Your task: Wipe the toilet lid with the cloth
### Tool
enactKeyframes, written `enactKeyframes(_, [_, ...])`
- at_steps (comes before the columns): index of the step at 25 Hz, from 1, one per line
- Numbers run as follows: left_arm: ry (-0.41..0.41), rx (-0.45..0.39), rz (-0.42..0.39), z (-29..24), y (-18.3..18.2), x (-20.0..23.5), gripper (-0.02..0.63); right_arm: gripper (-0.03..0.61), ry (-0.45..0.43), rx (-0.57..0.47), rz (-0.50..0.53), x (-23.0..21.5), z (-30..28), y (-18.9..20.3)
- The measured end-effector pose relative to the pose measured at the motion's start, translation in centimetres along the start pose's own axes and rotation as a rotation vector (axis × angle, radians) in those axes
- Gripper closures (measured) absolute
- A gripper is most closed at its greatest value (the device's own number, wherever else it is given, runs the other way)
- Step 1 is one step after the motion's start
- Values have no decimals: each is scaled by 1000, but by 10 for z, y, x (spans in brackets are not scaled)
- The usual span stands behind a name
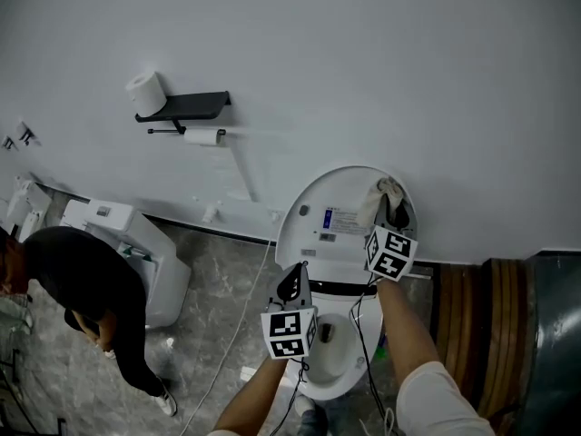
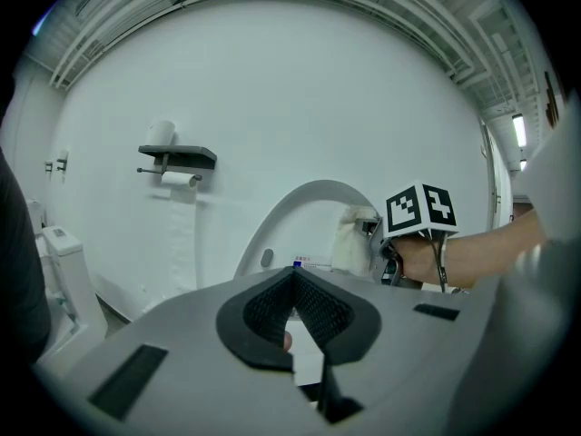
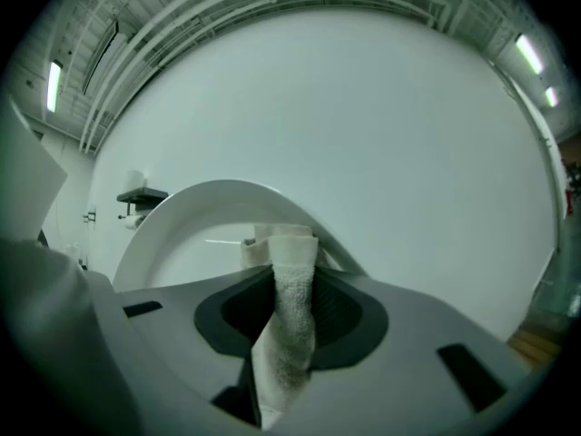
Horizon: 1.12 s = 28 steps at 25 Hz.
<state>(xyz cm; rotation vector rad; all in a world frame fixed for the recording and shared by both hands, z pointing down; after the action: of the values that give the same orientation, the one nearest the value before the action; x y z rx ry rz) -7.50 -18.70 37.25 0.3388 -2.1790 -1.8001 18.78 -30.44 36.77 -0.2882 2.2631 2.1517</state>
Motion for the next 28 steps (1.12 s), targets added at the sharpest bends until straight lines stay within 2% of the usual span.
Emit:
enactKeyframes(2, [-8,-1,-3,3,2,3,613,479,-71,-37,-62,9,10,3])
enactKeyframes(6, [-29,4,-4,6,7,16,613,479,-307,-94,-109,59,30,20])
enactKeyframes(8, [-45,9,4,8,11,24,613,479,-400,-66,-118,90,33,35])
enactKeyframes(11, [-78,14,18,14,16,33,613,480,-460,1,-97,131,29,55])
enactKeyframes(14, [-99,19,20,19,22,38,612,479,-451,52,-69,155,19,69])
enactKeyframes(19, [-133,29,34,31,31,47,612,479,-385,88,-42,159,4,78])
enactKeyframes(22, [-130,27,45,32,31,46,612,479,-344,83,-10,143,0,77])
enactKeyframes(28, [-110,21,20,27,29,37,612,479,-234,79,-9,89,0,76])
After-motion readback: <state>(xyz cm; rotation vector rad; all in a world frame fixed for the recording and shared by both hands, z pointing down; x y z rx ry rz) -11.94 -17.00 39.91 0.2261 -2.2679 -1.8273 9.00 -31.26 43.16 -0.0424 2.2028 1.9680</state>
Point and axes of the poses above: the fingertips, and each gripper's own axes: z backward along the fingers, x to its left, y out of its underside, the point moved 10 cm from there along z, backward along the fingers, and after that the axes turned 4 degrees about -z, right-handed, at the moved point
